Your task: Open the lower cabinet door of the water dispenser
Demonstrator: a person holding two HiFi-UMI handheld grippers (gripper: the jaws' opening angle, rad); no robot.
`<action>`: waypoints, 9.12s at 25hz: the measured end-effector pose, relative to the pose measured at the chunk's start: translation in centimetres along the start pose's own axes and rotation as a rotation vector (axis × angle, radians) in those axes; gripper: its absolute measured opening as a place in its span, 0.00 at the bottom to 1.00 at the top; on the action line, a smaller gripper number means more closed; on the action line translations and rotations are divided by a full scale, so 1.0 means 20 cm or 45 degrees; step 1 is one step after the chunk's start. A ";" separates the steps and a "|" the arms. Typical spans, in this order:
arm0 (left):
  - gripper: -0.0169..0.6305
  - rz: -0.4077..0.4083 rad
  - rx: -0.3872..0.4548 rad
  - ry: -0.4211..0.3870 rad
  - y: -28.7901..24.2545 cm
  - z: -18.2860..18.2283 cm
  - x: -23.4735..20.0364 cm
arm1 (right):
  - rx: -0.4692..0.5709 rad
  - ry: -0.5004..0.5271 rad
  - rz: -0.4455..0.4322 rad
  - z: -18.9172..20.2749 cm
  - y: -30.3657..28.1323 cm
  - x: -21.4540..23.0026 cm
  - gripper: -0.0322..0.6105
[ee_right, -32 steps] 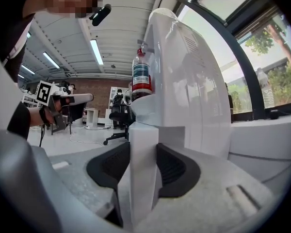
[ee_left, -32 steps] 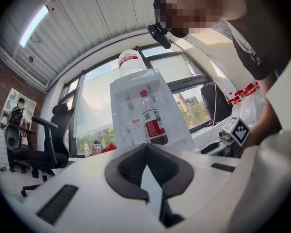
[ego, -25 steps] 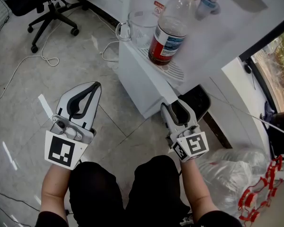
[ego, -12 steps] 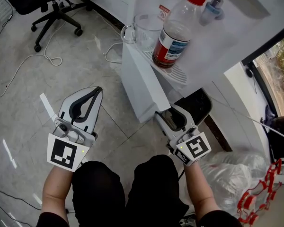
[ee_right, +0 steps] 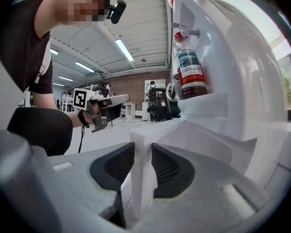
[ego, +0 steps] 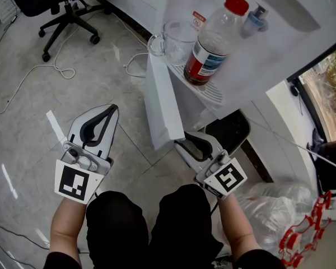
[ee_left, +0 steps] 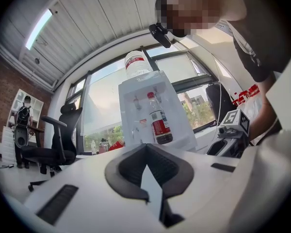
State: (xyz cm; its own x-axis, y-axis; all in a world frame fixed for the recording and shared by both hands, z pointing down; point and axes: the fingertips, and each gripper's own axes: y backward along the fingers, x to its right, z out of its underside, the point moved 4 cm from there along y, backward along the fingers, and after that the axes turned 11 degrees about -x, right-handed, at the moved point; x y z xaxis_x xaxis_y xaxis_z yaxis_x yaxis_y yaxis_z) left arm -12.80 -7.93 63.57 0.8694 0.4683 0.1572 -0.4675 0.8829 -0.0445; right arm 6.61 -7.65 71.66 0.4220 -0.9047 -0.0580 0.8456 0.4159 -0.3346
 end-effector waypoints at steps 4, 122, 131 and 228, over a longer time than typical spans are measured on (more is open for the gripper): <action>0.04 -0.011 -0.012 0.025 0.02 0.04 -0.01 | -0.082 0.032 -0.068 -0.02 -0.05 -0.04 0.21; 0.04 -0.145 -0.239 0.228 0.24 -0.44 -0.24 | -0.198 -0.314 0.132 -0.52 -0.52 -0.03 0.06; 0.04 -0.106 -0.231 0.271 0.25 -0.79 -0.19 | -0.266 -0.401 0.239 -0.77 -0.12 -0.01 0.06; 0.04 -0.148 0.099 0.063 0.76 -3.63 -0.40 | 0.292 -0.286 1.037 -3.34 2.35 -0.06 0.06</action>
State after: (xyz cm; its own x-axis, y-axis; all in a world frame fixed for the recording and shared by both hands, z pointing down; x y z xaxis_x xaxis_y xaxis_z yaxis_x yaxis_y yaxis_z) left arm -15.18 4.27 -9.88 0.9245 0.3656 0.1076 -0.3721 0.9270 0.0477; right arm 24.03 6.74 -6.72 0.9575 -0.2885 -0.0015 0.2877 0.9551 -0.0708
